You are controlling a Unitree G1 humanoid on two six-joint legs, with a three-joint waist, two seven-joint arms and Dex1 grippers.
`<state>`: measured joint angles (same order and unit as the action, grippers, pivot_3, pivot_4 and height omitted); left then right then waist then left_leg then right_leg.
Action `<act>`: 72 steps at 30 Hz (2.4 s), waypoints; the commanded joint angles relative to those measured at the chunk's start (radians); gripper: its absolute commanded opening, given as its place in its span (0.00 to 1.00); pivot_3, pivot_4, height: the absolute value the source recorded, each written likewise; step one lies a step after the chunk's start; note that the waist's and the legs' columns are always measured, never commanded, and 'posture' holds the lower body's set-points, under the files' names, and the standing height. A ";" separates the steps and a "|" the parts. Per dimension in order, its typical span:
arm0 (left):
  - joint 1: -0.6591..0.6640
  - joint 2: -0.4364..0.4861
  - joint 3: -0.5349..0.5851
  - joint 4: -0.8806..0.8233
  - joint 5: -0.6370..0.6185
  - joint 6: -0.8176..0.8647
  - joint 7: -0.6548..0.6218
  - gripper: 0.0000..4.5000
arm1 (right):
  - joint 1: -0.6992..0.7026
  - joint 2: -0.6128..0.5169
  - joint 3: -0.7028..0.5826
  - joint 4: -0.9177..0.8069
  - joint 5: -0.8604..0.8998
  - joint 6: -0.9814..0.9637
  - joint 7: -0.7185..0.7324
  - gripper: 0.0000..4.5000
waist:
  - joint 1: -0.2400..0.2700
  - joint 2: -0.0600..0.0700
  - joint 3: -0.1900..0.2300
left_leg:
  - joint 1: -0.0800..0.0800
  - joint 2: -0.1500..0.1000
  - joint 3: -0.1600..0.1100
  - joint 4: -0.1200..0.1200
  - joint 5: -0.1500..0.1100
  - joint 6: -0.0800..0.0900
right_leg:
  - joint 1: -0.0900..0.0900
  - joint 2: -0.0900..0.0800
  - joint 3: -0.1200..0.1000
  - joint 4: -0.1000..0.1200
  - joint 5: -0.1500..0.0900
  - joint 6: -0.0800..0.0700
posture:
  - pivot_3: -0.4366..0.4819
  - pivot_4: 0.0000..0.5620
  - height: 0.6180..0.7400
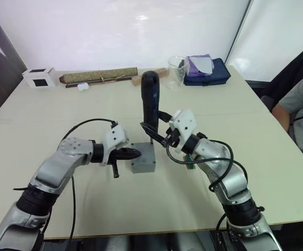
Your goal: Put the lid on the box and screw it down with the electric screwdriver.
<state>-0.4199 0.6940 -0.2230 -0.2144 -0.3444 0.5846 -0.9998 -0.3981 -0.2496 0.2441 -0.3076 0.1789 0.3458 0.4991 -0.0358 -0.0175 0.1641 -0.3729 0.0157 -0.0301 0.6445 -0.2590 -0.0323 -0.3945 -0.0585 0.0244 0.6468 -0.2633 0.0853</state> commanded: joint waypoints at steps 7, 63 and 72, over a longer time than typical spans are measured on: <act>0.020 0.002 -0.034 0.000 0.028 0.019 -0.005 0.00 | 0.034 -0.002 0.019 0.090 -0.017 0.076 -0.008 0.48 | 0.000 0.000 0.000 | 0.000 0.000 0.000 0.000 0.000 0.000 | 0.000 0.000 0.000 0.000 0.000 0.000 | 0.48 0.27 1.00; -0.057 0.050 0.188 -0.209 -0.325 0.191 -0.099 0.00 | -0.277 -0.725 -0.530 0.160 0.701 1.269 -0.016 0.48 | 0.025 0.004 0.017 | -0.036 -0.004 -0.001 -0.009 0.001 -0.001 | -0.034 -0.005 -0.004 -0.010 0.005 0.003 | 0.48 0.27 1.00; -0.029 0.060 0.115 -0.266 -0.281 0.164 -0.073 0.00 | -0.127 -0.844 -0.361 0.339 0.575 1.161 0.075 0.48 | -0.002 0.011 0.024 | -0.035 -0.001 0.002 -0.008 0.000 0.002 | -0.033 0.001 0.000 -0.013 0.007 0.007 | 0.48 0.27 1.00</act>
<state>-0.4561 0.7475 -0.1068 -0.4464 -0.6269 0.7587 -1.0820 -0.4949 -1.0562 -0.1145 0.0258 0.7832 1.5497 0.5462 -0.0380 -0.0062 0.1886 -0.4079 0.0158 -0.0287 0.6379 -0.2592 -0.0302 -0.4279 -0.0569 0.0245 0.6346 -0.2563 0.0922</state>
